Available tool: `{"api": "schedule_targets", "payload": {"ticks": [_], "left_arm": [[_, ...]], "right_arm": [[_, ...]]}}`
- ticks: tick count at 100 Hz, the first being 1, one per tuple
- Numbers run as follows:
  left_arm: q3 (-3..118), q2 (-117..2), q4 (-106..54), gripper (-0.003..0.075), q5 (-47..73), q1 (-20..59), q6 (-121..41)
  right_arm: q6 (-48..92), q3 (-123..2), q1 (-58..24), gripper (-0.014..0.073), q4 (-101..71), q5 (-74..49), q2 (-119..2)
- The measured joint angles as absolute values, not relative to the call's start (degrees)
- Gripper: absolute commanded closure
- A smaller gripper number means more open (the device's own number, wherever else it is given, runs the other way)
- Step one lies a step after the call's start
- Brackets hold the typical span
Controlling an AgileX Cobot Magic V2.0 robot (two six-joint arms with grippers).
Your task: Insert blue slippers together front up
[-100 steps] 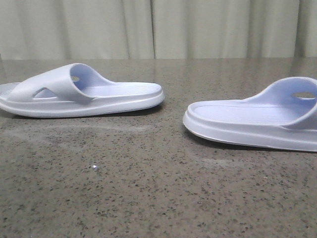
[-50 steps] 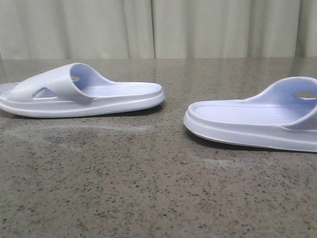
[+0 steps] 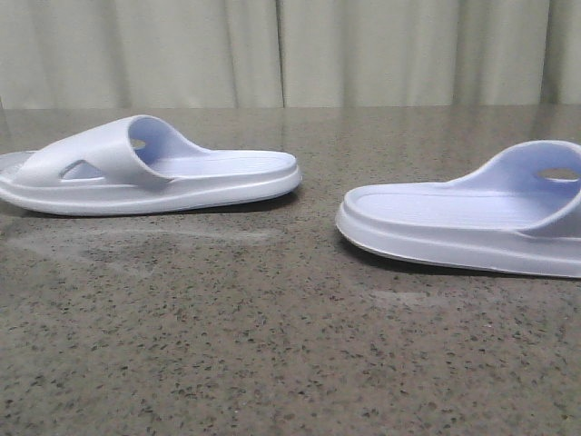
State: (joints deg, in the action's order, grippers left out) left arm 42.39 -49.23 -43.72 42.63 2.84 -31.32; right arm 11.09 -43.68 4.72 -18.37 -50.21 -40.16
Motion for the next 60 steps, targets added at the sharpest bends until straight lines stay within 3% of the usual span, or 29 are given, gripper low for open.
{"api": "schedule_targets", "payload": {"ticks": [13, 38, 60], "left_arm": [[42.52, -49.28, -48.11, 0.0364, 43.23, 2.84, -34.34], [42.55, -52.50, -50.58, 0.0362, 45.17, -0.05, -36.26], [42.55, -59.59, -60.32, 0.0363, 52.43, -15.40, -44.61]], "right_arm": [[11.09, -43.81, 4.72, 0.0356, -18.63, -50.32, -40.16], [11.66, -43.81, 4.72, 0.0356, -17.85, -50.32, -42.46], [11.66, -43.93, 5.32, 0.0357, -14.99, -50.32, -44.36]]}}
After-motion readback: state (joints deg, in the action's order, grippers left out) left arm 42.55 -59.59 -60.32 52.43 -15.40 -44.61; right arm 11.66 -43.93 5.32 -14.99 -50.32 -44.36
